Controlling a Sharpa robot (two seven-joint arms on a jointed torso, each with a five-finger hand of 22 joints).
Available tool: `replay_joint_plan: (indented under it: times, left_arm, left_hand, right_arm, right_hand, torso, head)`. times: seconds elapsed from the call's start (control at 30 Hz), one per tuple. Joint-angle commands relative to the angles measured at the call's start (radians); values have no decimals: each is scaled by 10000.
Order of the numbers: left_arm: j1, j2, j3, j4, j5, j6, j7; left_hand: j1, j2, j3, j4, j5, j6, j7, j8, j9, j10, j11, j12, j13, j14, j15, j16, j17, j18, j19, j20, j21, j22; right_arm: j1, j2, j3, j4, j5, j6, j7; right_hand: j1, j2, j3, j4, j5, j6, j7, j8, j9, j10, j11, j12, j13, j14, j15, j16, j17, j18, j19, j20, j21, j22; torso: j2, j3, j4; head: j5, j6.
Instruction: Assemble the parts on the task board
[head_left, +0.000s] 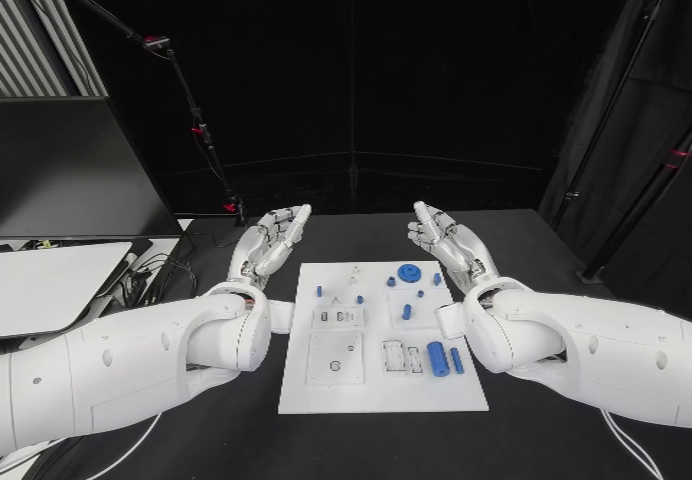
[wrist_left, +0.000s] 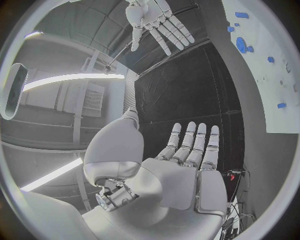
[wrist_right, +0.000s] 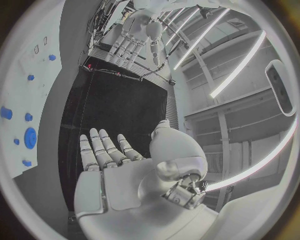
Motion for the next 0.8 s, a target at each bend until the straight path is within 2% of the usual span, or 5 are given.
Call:
replay_joint_plan:
  times: [0.03, 0.27, 0.33, 0.4, 0.8]
  left_arm:
    - [219, 47, -175, -48, -215, 516, 3316]
    - [464, 90, -446, -96, -255, 652, 4021]
    - [477, 92, -461, -98, -257, 659, 4060]
    - [480, 123, -462, -190, -256, 783, 3859]
    - [492, 111, -460, -209, -256, 890, 3736]
  left_hand:
    - [84, 23, 10, 45, 27, 45, 1627, 76, 8, -3, 78, 72, 8, 6, 52, 75, 11, 205, 46, 25, 32, 19]
    - [86, 67, 33, 42, 26, 62, 1627, 91, 9, 13, 78, 86, 9, -9, 60, 72, 9, 203, 23, 36, 26, 6]
    - [86, 67, 33, 42, 26, 62, 1627, 91, 9, 13, 78, 86, 9, -9, 60, 72, 9, 203, 23, 36, 26, 6]
    - [91, 106, 53, 40, 35, 74, 1627, 101, 9, 24, 79, 94, 9, -19, 65, 71, 8, 203, 17, 44, 29, 6]
    - [154, 123, 83, 36, 145, 100, 1628, 118, 7, 41, 80, 109, 7, -40, 73, 70, 6, 207, 9, 56, 39, 7]
  right_arm:
    - [143, -38, -100, 103, -1585, 835, -55]
    - [222, -59, -177, 142, -1828, 947, -71]
    - [222, -59, -177, 142, -1828, 947, -71]
    - [222, -126, -177, 110, -1828, 1015, -168]
    - [224, -190, -174, 36, -1833, 1237, -263]
  right_hand:
    - [63, 4, -32, 1, 30, 88, 1744, 32, 7, -11, 47, 26, 9, 1, 52, 35, 8, 100, 11, 42, 31, 9]
    - [67, 20, -24, 1, 30, 92, 1747, 49, 10, -9, 45, 39, 10, 5, 52, 47, 9, 99, 17, 42, 34, 11]
    - [68, 25, -23, 2, 29, 92, 1745, 49, 9, -8, 46, 45, 11, 5, 52, 45, 8, 98, 13, 42, 34, 10]
    - [68, 25, -23, 2, 29, 92, 1745, 49, 9, -8, 46, 45, 11, 5, 52, 45, 8, 98, 13, 42, 34, 10]
    - [176, 112, 15, -15, 28, 92, 1716, 99, 0, 153, 55, 356, 60, 141, 49, 272, 36, 96, 44, 37, 58, 25]
  torso:
    - [1, 2, 7]
    - [1, 2, 7]
    - [1, 2, 7]
    - [30, 13, 30]
    - [97, 30, 47]
  head:
    - [3, 0]
    - [3, 0]
    - [3, 0]
    - [33, -215]
    - [89, -322]
